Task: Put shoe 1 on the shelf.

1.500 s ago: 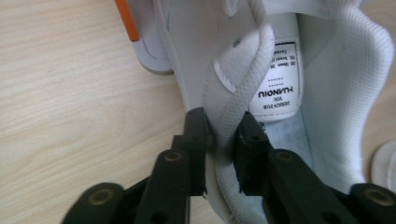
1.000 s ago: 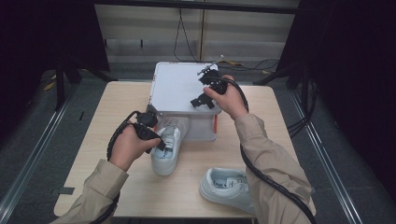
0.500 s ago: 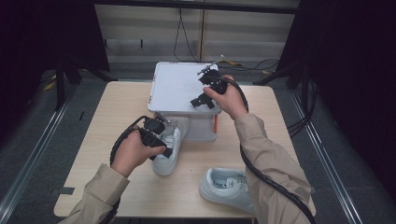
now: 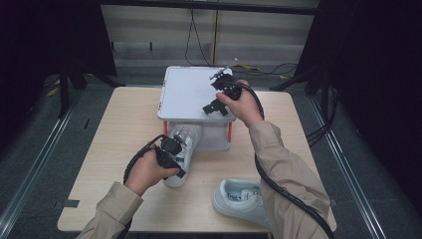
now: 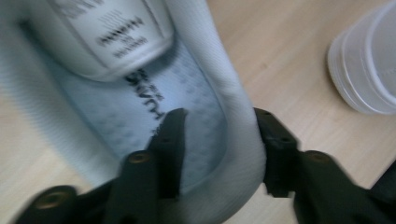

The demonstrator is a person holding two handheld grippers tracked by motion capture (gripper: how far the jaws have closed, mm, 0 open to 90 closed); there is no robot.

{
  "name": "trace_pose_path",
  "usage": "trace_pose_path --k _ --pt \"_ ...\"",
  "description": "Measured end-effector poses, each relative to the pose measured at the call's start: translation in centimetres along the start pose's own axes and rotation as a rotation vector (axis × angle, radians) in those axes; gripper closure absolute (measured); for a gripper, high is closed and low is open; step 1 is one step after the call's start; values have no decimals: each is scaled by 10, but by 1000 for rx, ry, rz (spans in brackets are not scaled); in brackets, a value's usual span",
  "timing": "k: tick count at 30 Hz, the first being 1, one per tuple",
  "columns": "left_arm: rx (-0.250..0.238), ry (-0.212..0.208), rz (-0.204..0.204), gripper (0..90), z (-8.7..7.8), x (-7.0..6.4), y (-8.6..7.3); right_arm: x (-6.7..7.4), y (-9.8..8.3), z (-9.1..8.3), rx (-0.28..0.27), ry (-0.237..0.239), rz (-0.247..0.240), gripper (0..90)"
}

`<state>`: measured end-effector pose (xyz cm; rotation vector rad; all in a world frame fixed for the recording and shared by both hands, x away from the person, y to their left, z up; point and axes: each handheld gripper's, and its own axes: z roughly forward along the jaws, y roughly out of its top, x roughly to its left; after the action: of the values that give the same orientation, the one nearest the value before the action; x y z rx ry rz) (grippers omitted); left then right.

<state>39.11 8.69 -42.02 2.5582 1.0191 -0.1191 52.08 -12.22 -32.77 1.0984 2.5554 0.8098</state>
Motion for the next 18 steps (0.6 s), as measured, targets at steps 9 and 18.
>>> trace_pose_path --k 9,18 --pt "-33 24 1 796 -12 -13 19 -1 -1 1 -18 5 -2 113" --pt "-39 74 35 794 -6 -8 34 -2 -2 1 -17 10 -4 112"
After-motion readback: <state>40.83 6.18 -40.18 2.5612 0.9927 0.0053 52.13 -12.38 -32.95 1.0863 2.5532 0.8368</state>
